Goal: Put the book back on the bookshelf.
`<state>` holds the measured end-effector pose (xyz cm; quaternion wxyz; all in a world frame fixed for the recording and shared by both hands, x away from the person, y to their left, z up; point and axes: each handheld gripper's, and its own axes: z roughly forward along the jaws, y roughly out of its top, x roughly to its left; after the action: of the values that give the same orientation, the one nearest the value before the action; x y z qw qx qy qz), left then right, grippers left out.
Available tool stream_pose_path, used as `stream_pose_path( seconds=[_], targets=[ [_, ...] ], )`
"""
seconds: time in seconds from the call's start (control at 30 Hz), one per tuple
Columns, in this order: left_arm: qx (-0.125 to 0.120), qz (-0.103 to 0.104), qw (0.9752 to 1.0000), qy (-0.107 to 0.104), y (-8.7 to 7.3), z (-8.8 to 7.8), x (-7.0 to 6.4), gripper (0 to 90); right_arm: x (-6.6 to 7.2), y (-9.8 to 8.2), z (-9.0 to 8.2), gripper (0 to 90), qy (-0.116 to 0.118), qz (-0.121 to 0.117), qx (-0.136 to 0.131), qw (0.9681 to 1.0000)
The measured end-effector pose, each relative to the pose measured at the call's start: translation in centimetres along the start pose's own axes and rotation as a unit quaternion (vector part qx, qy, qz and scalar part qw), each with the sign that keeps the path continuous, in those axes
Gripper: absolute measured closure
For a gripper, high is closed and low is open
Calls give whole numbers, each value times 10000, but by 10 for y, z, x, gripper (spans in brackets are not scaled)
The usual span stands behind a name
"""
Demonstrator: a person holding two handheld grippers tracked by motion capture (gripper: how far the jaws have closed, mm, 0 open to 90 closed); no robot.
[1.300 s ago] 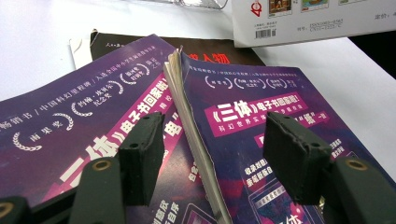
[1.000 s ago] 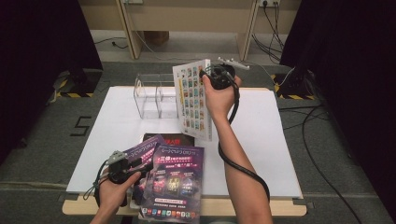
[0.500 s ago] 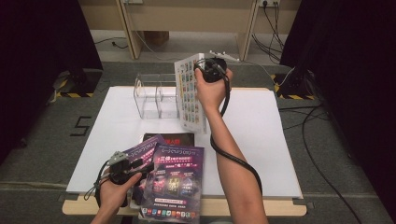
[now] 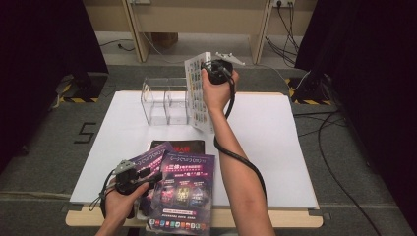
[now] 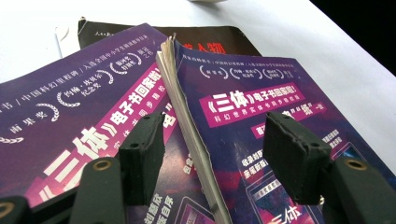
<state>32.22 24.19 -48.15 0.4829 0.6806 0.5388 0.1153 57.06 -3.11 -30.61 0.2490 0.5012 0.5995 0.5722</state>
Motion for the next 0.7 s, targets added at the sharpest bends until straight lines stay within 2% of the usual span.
stream_pose_path(
  seconds=[0.07,0.13,0.2,0.4,0.7],
  targets=[
    [30,-7,10000,2,-1,1,0,381,2,-4,-4,731,-48,-147,-38,9999],
    [40,-35,10000,-13,-3,1,1,381,3,-5,-10,731,-40,-198,-53,9998],
    [49,-40,10000,-3,-3,1,1,381,4,-7,-20,726,-3,-228,-61,9997],
    [51,-27,10000,33,-4,1,0,381,8,-20,-53,720,105,-583,-6,9982],
    [56,-43,10000,27,-4,0,0,381,-4,-38,-106,710,216,-647,228,9974]
  ],
)
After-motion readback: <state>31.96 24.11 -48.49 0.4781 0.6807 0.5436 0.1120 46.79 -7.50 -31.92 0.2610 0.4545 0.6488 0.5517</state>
